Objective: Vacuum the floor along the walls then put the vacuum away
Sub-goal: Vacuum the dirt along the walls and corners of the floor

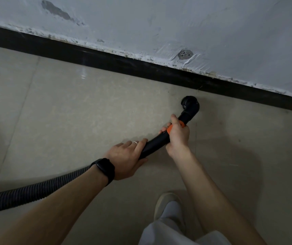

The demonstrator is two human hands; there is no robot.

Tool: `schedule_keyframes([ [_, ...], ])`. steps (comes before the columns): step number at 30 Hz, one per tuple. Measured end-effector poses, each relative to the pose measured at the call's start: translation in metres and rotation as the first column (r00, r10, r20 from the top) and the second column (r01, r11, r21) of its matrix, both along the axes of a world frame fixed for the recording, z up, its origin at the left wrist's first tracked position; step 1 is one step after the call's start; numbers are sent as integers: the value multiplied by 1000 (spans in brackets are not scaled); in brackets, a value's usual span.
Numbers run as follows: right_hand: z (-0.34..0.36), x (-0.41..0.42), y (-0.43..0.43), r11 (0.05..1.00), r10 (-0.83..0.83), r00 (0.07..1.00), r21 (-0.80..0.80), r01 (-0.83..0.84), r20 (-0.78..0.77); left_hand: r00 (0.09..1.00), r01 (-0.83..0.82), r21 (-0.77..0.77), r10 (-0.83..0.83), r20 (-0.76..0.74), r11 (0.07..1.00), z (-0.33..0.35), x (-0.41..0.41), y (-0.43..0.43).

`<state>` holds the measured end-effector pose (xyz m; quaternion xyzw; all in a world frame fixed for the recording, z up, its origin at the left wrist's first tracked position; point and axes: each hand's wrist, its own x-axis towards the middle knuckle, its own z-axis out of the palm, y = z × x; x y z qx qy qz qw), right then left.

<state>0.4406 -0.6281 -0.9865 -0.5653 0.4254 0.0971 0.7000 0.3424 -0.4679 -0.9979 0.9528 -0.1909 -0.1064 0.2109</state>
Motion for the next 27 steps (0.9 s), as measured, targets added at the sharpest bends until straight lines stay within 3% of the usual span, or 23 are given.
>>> schedule_keyframes([
  [21,-5,10,49,997,74,997,-7,-74,12,999,-46,-55,46,3,997,-5,-3,41],
  [27,-10,26,61,997,75,997,-25,-74,18,992,-129,-73,128,-21,989,-6,8,43],
])
